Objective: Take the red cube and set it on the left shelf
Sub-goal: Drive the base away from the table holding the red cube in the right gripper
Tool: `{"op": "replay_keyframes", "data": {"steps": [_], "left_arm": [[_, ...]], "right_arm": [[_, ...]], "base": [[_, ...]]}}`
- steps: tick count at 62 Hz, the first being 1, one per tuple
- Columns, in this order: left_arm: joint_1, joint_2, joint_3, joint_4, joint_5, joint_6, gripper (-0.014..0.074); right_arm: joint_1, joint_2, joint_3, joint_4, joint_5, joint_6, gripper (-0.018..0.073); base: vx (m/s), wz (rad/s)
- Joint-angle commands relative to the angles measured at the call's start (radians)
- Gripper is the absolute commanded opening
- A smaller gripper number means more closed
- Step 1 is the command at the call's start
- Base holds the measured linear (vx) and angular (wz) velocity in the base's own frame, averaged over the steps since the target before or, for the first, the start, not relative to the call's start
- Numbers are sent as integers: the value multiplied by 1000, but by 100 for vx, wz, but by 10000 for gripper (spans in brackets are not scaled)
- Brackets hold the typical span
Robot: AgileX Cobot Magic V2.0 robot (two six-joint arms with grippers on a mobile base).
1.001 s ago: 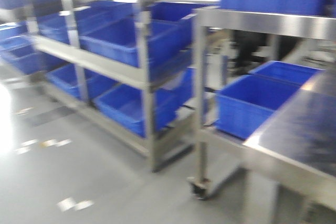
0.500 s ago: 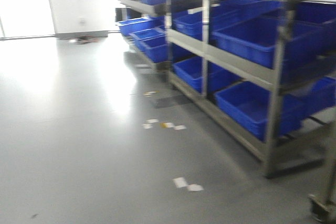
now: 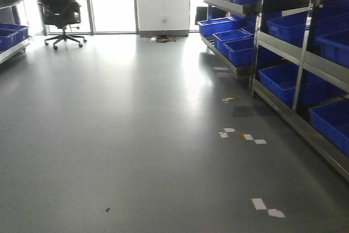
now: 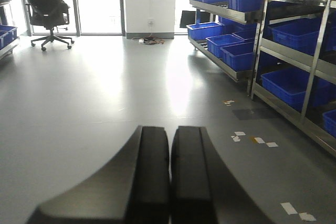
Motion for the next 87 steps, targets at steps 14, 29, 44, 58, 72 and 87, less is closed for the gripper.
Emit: {"op": "replay_keyframes", "data": {"steps": [14,29,44,58,72,87], "left_arm": [[-5,-14,24,-3,-90,-5,101],[-5,-14,24,-3,-90,-5,102],[-5,-14,24,-3,-90,-5,101],[-5,-14,24,-3,-90,-5,102],[-5,-14,24,-3,-90,-5,101],[-5,-14,24,-3,-90,-5,102]], "right_arm": [[-3,11,-24,-25,-77,-5,179],[-3,11,-24,-25,-77,-5,179],[-3,11,-24,-25,-77,-5,179],[-3,11,-24,-25,-77,-5,179],[-3,11,-24,-25,-77,-5,179],[-3,11,-24,-25,-77,-5,179]], "base": [[26,15],[46,9],[54,4],[53,13],[56,24],[62,39]]}}
